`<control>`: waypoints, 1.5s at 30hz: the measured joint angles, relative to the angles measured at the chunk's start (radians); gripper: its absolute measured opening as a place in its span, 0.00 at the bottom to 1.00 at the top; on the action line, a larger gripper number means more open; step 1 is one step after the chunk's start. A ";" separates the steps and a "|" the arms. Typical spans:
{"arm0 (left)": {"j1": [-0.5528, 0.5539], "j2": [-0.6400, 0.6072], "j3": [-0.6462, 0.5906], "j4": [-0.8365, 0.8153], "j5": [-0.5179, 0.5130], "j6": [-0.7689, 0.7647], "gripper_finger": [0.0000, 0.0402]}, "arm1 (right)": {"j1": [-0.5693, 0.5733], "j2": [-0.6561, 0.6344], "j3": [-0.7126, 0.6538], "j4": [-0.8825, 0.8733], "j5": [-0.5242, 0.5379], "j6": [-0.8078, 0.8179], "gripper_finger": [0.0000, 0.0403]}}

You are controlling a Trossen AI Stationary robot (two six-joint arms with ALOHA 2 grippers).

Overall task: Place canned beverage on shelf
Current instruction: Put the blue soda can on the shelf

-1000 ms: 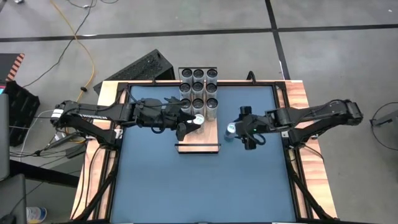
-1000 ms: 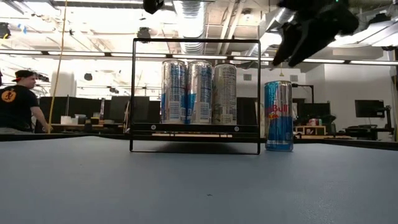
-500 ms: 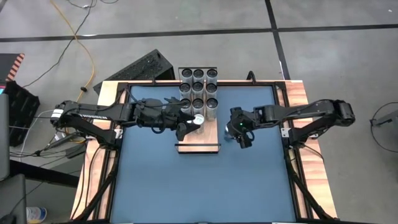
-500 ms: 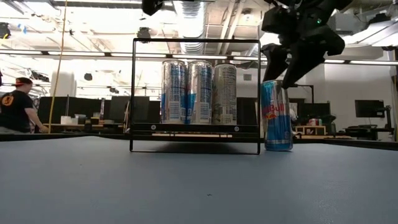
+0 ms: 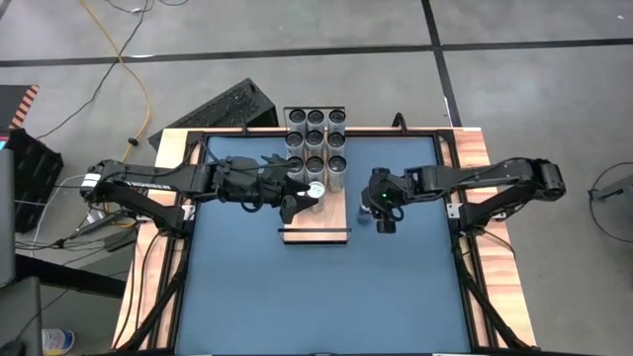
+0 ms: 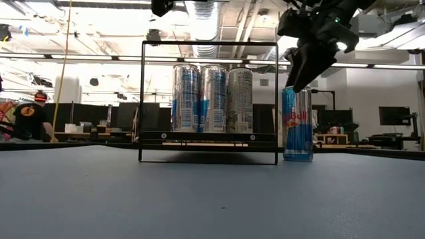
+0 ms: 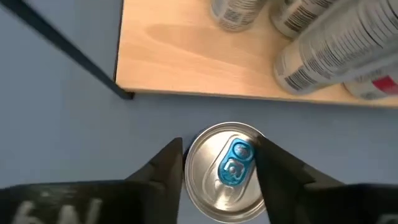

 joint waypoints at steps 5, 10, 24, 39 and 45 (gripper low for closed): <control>0.000 0.000 0.000 0.000 0.000 0.000 0.70 | 0.007 0.000 -0.001 0.020 0.008 0.118 0.28; 0.000 0.000 0.000 -0.002 0.000 0.004 0.70 | 0.024 0.003 -0.001 0.082 0.009 0.152 0.24; 0.000 0.000 0.000 -0.018 0.000 0.025 0.70 | 0.001 0.006 0.143 -0.052 0.053 0.143 0.24; 0.000 0.000 0.000 -0.044 0.007 0.069 0.70 | 0.043 0.048 0.248 -0.285 -0.011 -0.129 0.79; 0.000 0.000 0.000 -0.053 0.007 0.069 0.70 | 0.030 0.134 0.248 -0.287 0.034 -0.209 0.92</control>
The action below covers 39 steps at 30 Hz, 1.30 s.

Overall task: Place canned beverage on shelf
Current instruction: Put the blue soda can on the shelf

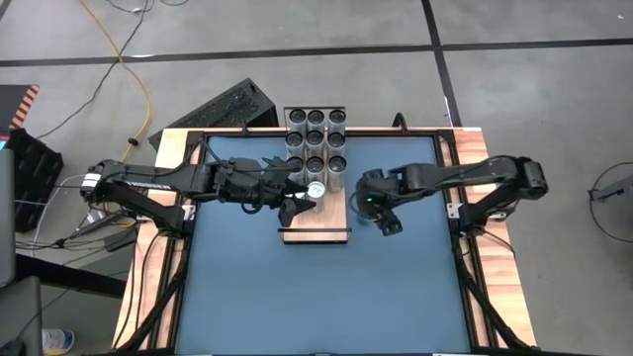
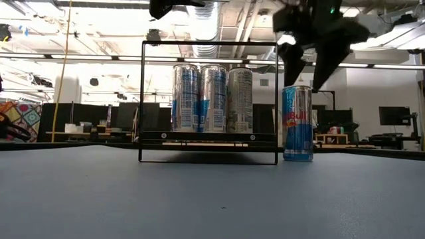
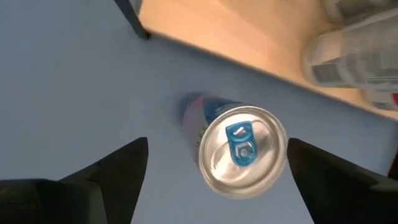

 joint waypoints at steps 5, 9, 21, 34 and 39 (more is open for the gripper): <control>0.000 0.000 0.000 -0.006 0.000 -0.001 0.70 | -0.025 0.068 0.006 -0.003 0.040 -0.012 0.88; 0.000 0.000 0.000 -0.010 0.000 -0.005 0.70 | -0.038 0.091 0.005 -0.001 0.085 -0.011 0.81; 0.000 0.000 0.000 -0.019 -0.007 0.007 0.70 | -0.033 0.087 0.004 -0.014 0.074 0.187 0.58; 0.000 0.000 0.000 -0.034 -0.008 0.009 0.70 | 0.033 0.090 0.110 -0.068 0.089 0.425 0.50; 0.000 0.000 0.000 -0.034 -0.008 0.024 0.70 | 0.034 0.090 0.237 -0.120 0.105 0.392 0.50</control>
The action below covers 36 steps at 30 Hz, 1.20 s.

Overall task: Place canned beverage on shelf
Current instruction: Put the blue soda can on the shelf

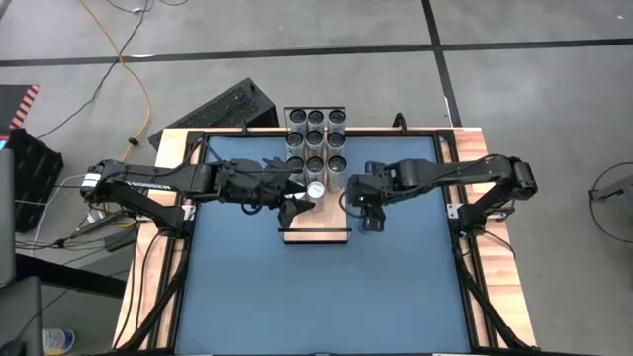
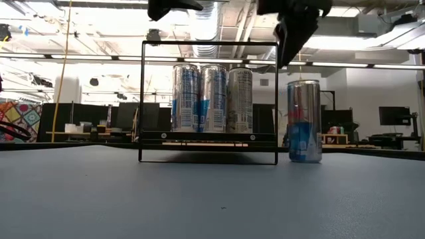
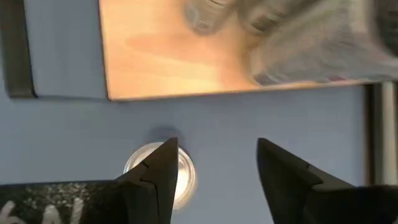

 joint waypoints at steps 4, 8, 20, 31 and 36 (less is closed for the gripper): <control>0.000 0.000 0.000 -0.001 0.000 0.010 0.70 | -0.002 -0.002 0.089 -0.073 -0.016 -0.077 0.51; 0.000 0.000 0.000 -0.018 0.000 0.010 0.70 | 0.001 -0.002 0.119 -0.101 -0.110 -0.150 0.57; 0.000 0.054 0.011 0.003 0.044 0.118 0.70 | 0.091 -0.044 0.132 -0.293 -0.182 0.029 0.69; 0.002 0.437 0.520 -0.333 0.049 0.407 0.70 | 0.228 -0.258 0.161 -0.456 -0.100 0.460 0.70; 0.002 0.612 0.741 -0.427 0.028 0.558 0.70 | 0.331 -0.319 0.161 -0.455 -0.031 0.621 0.70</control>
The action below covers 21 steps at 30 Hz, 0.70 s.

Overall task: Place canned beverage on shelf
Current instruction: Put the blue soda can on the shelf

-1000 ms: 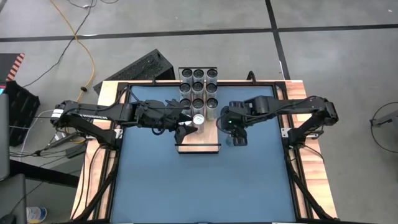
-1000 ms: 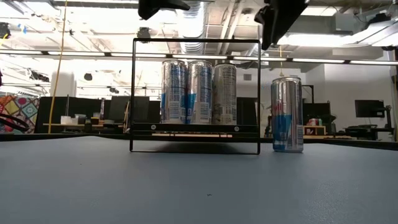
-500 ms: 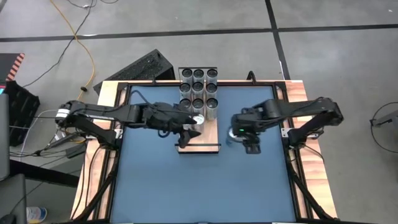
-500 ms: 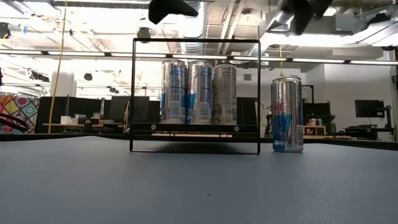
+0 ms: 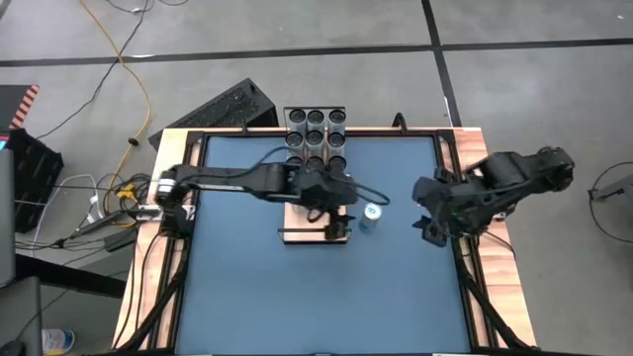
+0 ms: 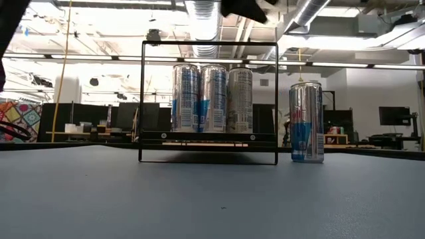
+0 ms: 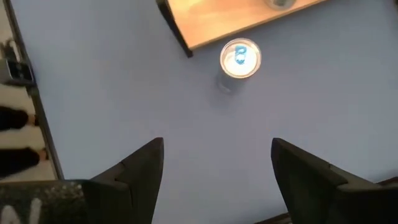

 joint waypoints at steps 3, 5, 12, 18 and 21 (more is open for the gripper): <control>0.000 0.081 0.078 -0.004 -0.014 0.058 0.70 | 0.063 -0.025 0.000 0.000 0.054 0.071 0.70; 0.001 0.124 0.112 0.007 -0.016 0.090 0.70 | 0.099 -0.033 0.000 -0.001 0.070 0.113 0.70; 0.001 0.239 0.142 0.058 0.005 0.216 0.70 | 0.190 -0.032 0.000 -0.001 0.075 0.204 0.70; 0.009 0.279 0.142 0.117 0.001 0.336 0.70 | 0.243 -0.019 0.000 0.000 0.075 0.242 0.70; 0.028 0.284 0.142 0.165 0.006 0.341 0.70 | 0.269 -0.019 0.000 -0.001 0.075 0.264 0.70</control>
